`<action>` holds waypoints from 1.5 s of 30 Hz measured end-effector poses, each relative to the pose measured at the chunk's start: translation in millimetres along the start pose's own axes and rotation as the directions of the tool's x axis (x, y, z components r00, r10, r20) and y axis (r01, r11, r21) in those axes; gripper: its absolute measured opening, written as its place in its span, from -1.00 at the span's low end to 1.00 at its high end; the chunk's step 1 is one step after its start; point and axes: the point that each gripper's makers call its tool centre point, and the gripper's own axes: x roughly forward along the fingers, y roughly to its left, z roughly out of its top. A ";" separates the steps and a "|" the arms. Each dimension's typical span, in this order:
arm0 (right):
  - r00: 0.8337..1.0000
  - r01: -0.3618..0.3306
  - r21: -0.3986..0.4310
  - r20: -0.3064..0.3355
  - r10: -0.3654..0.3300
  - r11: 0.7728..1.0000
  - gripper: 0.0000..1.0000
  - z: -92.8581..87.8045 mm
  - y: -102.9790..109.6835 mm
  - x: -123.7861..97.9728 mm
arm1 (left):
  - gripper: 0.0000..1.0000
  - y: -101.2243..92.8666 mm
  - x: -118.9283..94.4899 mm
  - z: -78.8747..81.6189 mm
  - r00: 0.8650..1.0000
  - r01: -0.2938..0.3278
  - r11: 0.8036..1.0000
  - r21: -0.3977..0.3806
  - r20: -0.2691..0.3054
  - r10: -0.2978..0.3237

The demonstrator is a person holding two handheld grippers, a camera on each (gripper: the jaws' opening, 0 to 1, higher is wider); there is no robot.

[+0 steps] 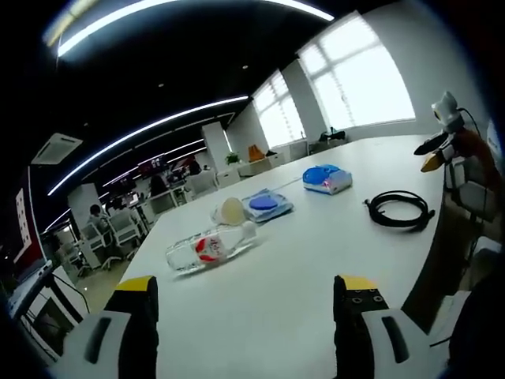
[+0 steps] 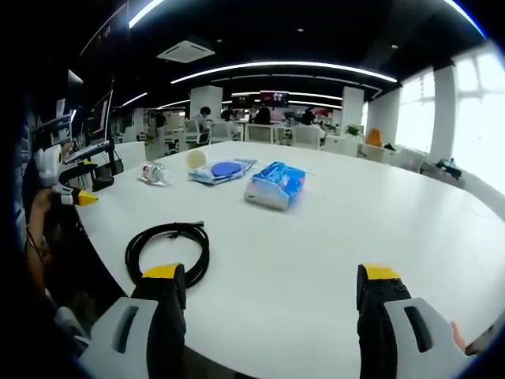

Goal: Arrange the tabletop items into an orderly group along one side of the table until the central work area is clear of visible clutter.

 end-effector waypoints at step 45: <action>1.000 -0.008 -0.006 -0.023 0.007 1.000 0.69 -2.9 -0.1 5.1 | 0.74 -0.2 28.8 5.5 1.000 0.024 0.999 0.028 0.001 -0.024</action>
